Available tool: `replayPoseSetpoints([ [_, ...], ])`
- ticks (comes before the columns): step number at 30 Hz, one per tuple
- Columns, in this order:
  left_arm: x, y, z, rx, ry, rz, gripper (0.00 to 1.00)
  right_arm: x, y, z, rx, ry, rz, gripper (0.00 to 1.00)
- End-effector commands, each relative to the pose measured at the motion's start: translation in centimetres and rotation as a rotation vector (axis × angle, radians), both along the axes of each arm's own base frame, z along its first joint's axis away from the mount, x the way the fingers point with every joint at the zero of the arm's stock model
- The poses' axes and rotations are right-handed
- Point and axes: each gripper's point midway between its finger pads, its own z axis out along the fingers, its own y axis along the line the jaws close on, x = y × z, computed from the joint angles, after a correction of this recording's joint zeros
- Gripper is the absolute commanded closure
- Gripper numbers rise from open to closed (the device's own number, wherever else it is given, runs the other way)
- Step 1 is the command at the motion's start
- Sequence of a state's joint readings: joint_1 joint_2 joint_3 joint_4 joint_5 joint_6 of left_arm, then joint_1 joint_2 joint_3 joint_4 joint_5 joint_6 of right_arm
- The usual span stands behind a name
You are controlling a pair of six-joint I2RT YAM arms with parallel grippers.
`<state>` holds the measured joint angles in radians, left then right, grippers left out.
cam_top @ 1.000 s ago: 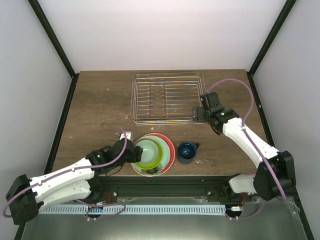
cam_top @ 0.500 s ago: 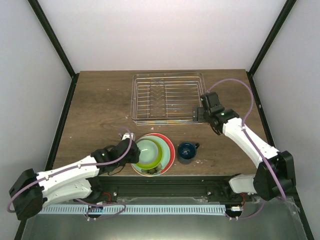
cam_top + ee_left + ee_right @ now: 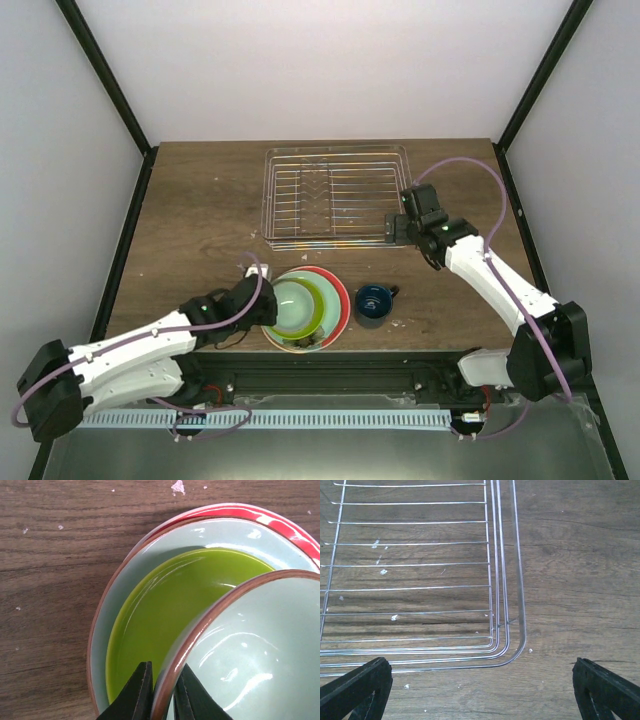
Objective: Load the mixed dishes into the dish rack
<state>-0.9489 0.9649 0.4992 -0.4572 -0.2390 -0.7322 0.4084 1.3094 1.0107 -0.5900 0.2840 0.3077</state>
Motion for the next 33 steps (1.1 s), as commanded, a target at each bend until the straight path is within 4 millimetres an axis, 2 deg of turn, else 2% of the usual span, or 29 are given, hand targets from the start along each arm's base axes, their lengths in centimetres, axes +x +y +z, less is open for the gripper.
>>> replayPoseSetpoints([
  [1, 0.4, -1.3, 3.3, -0.116, -0.06, -0.02, 1.0, -0.2, 1.4, 0.5, 0.055, -0.019, 0.061, 0.0],
  [5, 0.1, -2.9, 5.9, -0.254, -0.096, -0.07, 1.0, -0.9, 4.8, 1.8, 0.207, -0.072, 0.226, 0.0],
  [9, 0.2, -4.8, 8.7, -0.437, -0.121, -0.142, 1.0, -2.6, 8.2, 3.8, 0.381, -0.112, 0.414, 0.0],
  [12, 1.0, -5.6, 10.7, -0.555, -0.147, -0.181, 1.0, -4.1, 10.1, 5.2, 0.473, -0.141, 0.536, 0.0],
  [14, 2.0, -6.0, 11.9, -0.573, -0.175, -0.2, 1.0, -5.3, 11.0, 6.2, 0.524, -0.169, 0.614, 0.0],
  [19, 5.2, -8.0, 15.4, -0.706, -0.197, -0.298, 1.0, -7.7, 12.1, 8.3, 0.628, -0.252, 0.758, 0.0],
  [25, 9.8, -7.7, 18.9, -0.873, -0.236, -0.358, 1.0, -8.9, 11.4, 8.8, 0.731, -0.31, 0.844, 0.0],
  [29, 10.2, -7.4, 21.8, -1.012, -0.275, -0.444, 1.0, -9.9, 10.9, 8.6, 0.805, -0.352, 0.909, 0.0],
  [33, 9.3, -7.8, 22.8, -1.083, -0.279, -0.526, 1.0, -12.2, 11.5, 9.1, 0.902, -0.402, 1.042, 0.0],
])
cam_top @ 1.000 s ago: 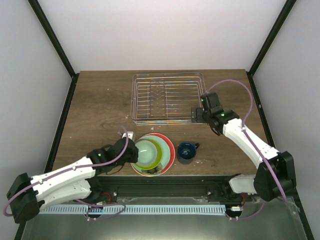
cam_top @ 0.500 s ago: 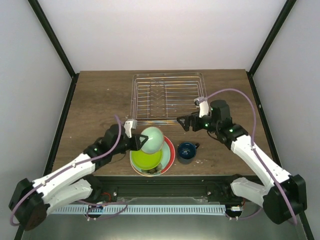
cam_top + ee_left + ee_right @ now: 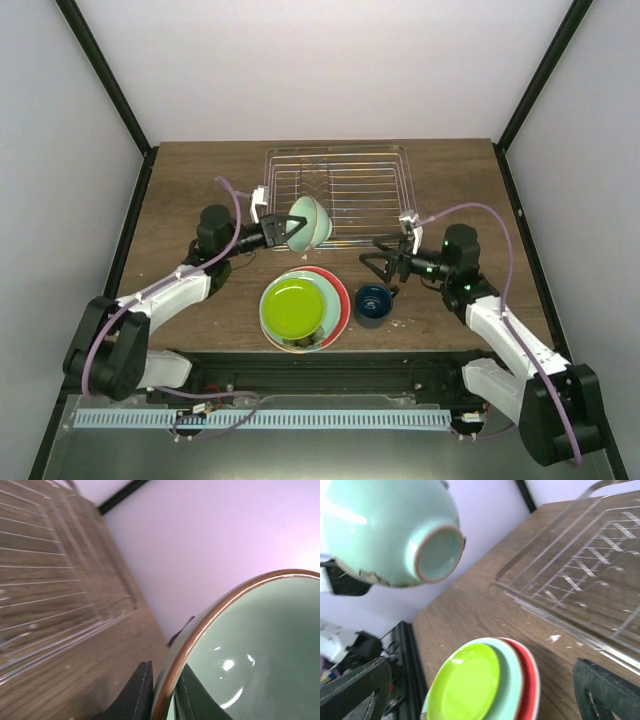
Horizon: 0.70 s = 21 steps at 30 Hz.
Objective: Load the mixed dishes into the dish rack
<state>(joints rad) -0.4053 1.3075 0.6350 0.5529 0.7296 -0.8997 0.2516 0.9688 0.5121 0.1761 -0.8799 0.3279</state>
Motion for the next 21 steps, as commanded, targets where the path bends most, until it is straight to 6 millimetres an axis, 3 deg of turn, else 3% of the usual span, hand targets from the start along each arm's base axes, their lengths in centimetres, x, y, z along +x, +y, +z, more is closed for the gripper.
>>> replayPoseSetpoints([
  [1, -2.9, -1.1, 7.3, -0.207, -0.216, -0.19, 1.0, -3.1, 1.0, 3.4, 0.158, -0.149, 0.192, 0.0],
  [5, -4.0, -0.7, 7.4, -0.307, -0.213, -0.225, 1.0, -3.8, 1.4, 3.4, 0.209, -0.162, 0.256, 0.0],
  [9, -4.6, -1.1, 6.1, -0.366, -0.174, -0.255, 1.0, -4.0, 1.6, 3.8, 0.252, -0.162, 0.294, 0.0],
  [12, -4.6, -2.0, 4.8, -0.367, -0.148, -0.261, 1.0, -3.7, 1.8, 4.2, 0.272, -0.162, 0.306, 0.0],
  [21, -5.2, -4.7, 4.3, -0.385, -0.135, -0.306, 1.0, -3.2, 3.9, 4.9, 0.275, -0.152, 0.354, 0.04],
])
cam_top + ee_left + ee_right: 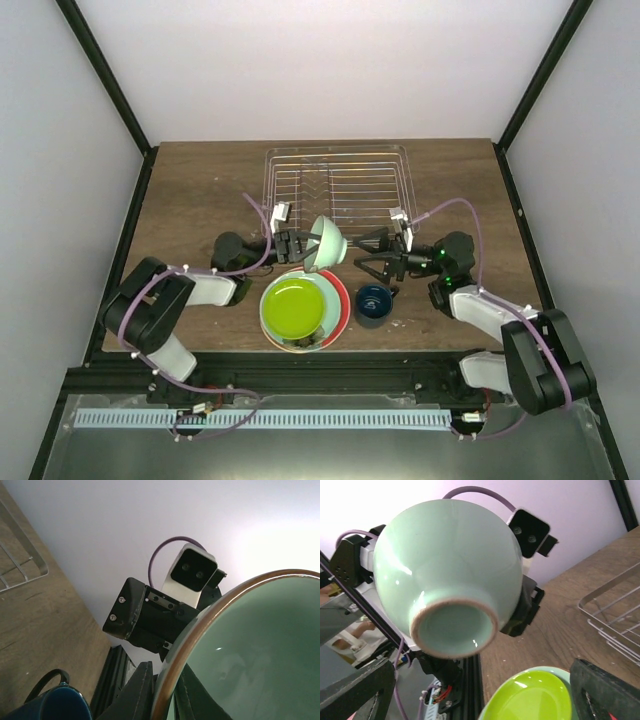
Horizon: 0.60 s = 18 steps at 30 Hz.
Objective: Load the mixed dishes into the dish rack
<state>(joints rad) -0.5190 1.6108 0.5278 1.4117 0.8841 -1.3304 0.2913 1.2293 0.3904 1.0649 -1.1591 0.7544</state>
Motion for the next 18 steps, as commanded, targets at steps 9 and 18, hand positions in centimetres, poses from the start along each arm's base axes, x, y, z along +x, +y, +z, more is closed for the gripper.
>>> replayPoseSetpoints([
  [9, -0.4, -0.9, 2.5, -0.095, -0.112, 0.005, 1.0, -0.7, 2.6, 2.6, 0.027, -0.079, 0.09, 0.11],
  [18, -0.1, -1.0, 2.7, -0.106, -0.112, 0.008, 1.0, -0.8, 3.3, 2.6, 0.025, -0.075, 0.107, 0.15],
])
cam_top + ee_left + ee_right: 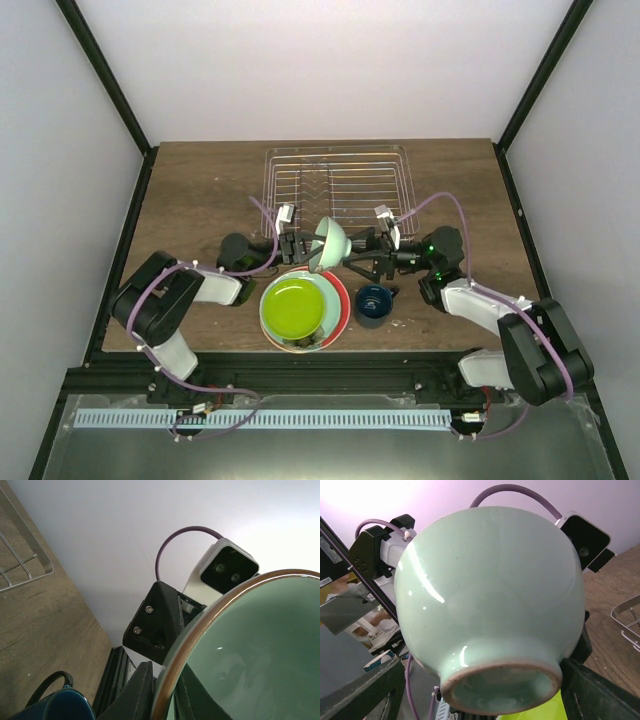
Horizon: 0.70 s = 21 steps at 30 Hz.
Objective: Load the mixed dishes into the dish rack
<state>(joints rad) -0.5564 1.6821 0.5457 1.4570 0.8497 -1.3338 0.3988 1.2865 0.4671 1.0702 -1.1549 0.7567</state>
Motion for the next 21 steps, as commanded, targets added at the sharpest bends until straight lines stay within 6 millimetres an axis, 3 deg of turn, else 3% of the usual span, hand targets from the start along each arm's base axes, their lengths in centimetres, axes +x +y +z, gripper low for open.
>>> replayPoseSetpoints([
  [1, -0.3, 0.3, 3.7, -0.102, -0.128, 0.015, 1.0, 0.3, 0.5, 1.4, 0.02, -0.058, 0.001, 0.16],
  [12, -0.2, 0.5, 4.0, -0.115, -0.13, 0.032, 1.0, 0.5, 0.6, 1.7, 0.044, -0.067, 0.015, 0.31],
  [21, -0.1, 0.9, 4.6, -0.131, -0.143, 0.069, 1.0, 1.0, 0.6, 2.7, 0.092, -0.08, -0.002, 0.32],
])
